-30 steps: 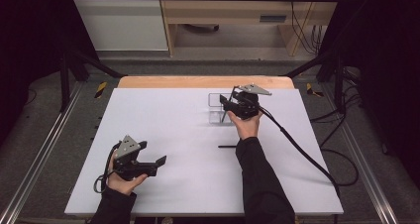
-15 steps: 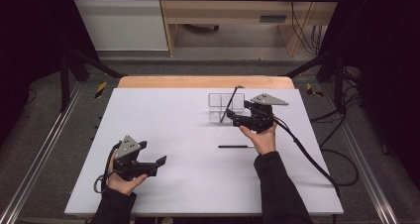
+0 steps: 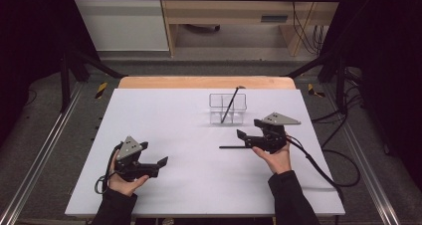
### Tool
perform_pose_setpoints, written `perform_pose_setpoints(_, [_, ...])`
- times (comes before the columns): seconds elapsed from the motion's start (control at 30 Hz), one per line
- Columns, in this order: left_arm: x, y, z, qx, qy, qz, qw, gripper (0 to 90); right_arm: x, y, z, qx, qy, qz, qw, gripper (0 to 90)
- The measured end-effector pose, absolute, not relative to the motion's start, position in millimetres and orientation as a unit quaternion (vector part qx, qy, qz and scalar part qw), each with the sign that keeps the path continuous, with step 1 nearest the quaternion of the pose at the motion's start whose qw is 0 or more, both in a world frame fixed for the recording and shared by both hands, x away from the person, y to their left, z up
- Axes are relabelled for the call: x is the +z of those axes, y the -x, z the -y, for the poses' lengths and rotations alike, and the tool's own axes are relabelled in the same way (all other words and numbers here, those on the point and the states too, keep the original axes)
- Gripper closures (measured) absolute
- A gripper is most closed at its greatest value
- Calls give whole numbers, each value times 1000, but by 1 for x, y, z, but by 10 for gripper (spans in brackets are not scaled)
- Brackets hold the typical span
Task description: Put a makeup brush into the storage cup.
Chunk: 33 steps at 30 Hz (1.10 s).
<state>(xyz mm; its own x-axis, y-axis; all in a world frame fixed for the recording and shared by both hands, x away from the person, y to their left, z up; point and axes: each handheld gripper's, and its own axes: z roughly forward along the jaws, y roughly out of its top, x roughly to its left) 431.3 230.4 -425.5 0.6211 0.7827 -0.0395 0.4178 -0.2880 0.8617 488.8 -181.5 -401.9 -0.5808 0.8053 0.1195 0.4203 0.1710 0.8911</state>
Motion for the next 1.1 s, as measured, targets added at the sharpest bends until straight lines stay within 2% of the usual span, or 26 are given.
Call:
perform_pose_setpoints(0.53, [-425, -431, -229, 204, -781, -380, 452, 91, -423, -486, 184, 466, -417, -759, 184, 174])
perform_pose_setpoints(0.9, [-421, -432, -235, 205, -772, -384, 464, 88, -418, -471, 188, 478, -406, -752, 201, 72])
perform_pose_setpoints(1.1, [-419, -433, -241, 207, -766, -391, 467, 86, -418, -463, 197, 496, -417, -735, 200, 66])
